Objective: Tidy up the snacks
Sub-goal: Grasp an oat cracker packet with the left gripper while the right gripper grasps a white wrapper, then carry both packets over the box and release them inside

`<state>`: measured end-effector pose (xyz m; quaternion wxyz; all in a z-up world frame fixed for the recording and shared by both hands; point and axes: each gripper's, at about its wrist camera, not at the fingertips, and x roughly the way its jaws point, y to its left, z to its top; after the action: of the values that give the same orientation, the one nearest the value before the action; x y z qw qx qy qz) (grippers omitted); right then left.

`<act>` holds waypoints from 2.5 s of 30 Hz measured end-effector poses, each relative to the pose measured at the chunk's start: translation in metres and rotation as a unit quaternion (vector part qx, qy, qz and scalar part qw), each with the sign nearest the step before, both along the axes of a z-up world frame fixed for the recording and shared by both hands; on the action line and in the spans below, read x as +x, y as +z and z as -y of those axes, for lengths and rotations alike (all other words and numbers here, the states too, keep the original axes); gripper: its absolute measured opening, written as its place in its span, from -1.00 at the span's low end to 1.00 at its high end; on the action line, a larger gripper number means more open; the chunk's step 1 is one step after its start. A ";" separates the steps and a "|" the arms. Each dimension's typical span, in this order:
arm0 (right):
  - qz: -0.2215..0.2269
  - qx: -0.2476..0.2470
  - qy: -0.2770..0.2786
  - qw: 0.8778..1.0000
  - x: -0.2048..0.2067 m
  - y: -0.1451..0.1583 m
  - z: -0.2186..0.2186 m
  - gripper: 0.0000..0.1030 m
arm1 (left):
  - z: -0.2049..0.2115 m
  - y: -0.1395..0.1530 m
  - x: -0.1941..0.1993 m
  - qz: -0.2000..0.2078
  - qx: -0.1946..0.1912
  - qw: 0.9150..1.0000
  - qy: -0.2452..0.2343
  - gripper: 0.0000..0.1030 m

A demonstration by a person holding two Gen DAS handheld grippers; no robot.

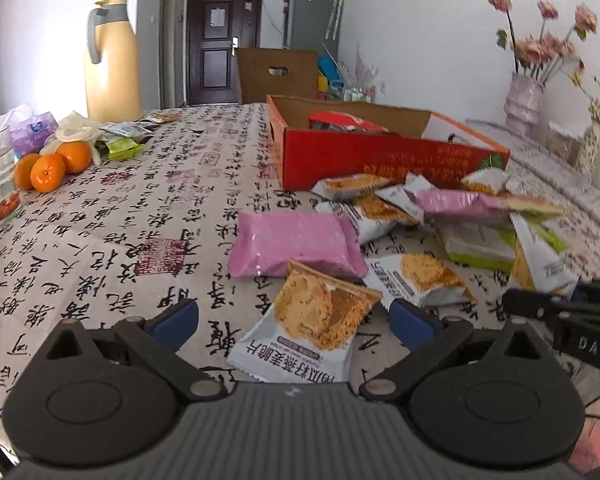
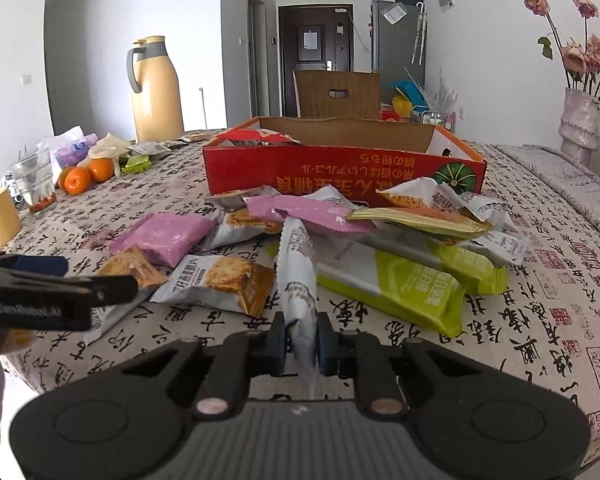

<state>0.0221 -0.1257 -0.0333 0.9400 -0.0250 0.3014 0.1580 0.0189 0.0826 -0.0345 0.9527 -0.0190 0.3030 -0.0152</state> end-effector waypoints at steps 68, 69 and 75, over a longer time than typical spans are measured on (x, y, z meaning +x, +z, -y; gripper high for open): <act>0.111 0.027 0.001 0.993 0.045 0.052 0.046 -0.75 | 0.054 0.082 0.062 0.091 -0.017 0.996 0.010 -0.10; 0.114 0.027 0.001 0.993 0.051 0.054 0.048 -0.75 | 0.056 0.083 0.066 0.092 -0.018 0.996 0.011 -0.10; 0.133 0.029 -0.004 0.991 0.091 0.066 0.057 -0.75 | 0.067 0.095 0.101 0.099 -0.013 0.995 0.021 -0.10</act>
<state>0.1134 -0.1827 0.0325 0.9727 -0.0174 0.1693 0.1577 0.1197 0.0158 0.0609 0.9778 -0.0361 0.2066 -0.0008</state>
